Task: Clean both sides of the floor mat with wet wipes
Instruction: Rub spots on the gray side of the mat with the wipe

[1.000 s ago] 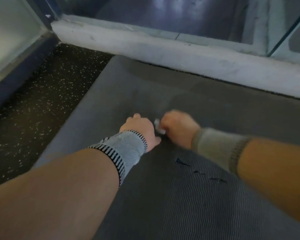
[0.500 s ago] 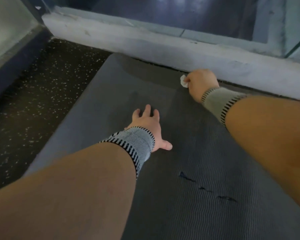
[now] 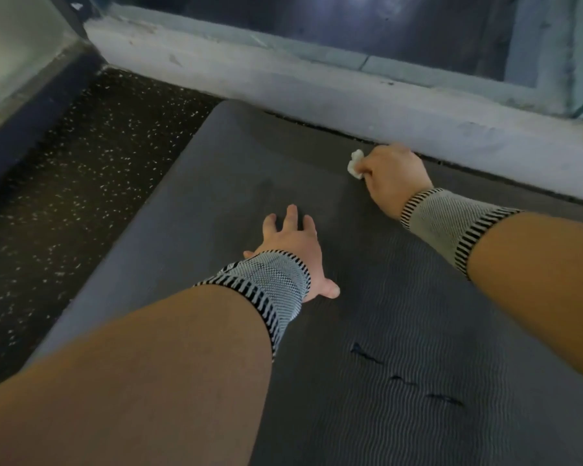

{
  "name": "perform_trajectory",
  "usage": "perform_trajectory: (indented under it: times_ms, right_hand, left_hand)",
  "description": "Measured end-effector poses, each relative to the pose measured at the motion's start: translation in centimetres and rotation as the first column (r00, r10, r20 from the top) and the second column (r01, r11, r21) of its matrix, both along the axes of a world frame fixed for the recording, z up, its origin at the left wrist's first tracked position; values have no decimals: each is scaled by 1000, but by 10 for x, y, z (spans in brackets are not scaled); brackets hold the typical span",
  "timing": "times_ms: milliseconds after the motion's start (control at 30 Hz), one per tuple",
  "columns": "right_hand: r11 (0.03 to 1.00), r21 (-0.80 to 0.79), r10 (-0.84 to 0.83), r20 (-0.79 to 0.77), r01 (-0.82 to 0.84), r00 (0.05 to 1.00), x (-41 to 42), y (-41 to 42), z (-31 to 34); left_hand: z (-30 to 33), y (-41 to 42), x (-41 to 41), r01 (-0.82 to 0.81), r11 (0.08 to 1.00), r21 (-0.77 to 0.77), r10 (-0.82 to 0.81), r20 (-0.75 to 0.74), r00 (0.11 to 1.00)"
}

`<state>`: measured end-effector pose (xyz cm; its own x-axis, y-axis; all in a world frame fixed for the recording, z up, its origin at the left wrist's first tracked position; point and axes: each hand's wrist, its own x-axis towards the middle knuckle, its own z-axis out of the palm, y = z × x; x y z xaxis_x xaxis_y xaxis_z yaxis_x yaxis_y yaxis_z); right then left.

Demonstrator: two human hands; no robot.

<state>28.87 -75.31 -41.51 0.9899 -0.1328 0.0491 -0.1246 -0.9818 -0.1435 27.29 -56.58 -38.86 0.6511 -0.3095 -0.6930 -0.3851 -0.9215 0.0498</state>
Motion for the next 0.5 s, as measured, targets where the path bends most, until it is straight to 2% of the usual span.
perform_trajectory:
  times_ms: [67, 200, 300, 367, 500]
  right_hand:
    - [999, -41, 8, -41, -10, 999, 9, -9, 5]
    - [978, -34, -205, -42, 204, 978, 38, -8, 7]
    - [997, 15, -79, -10, 79, 997, 13, 1, 1]
    - [999, -43, -18, -53, 15, 998, 5, -12, 5]
    - [955, -103, -283, -52, 277, 958, 16, -34, 10]
  left_hand:
    - [0, -2, 1, -2, 1000, 12, 2, -6, 1000]
    - [0, -3, 0, 12, 999, 31, -12, -7, 1000]
    - [2, -10, 2, 47, 996, 73, -46, -7, 999]
    - [4, -14, 3, 43, 994, 96, -42, -6, 999]
    - [4, -13, 0, 43, 995, 91, -43, -5, 999]
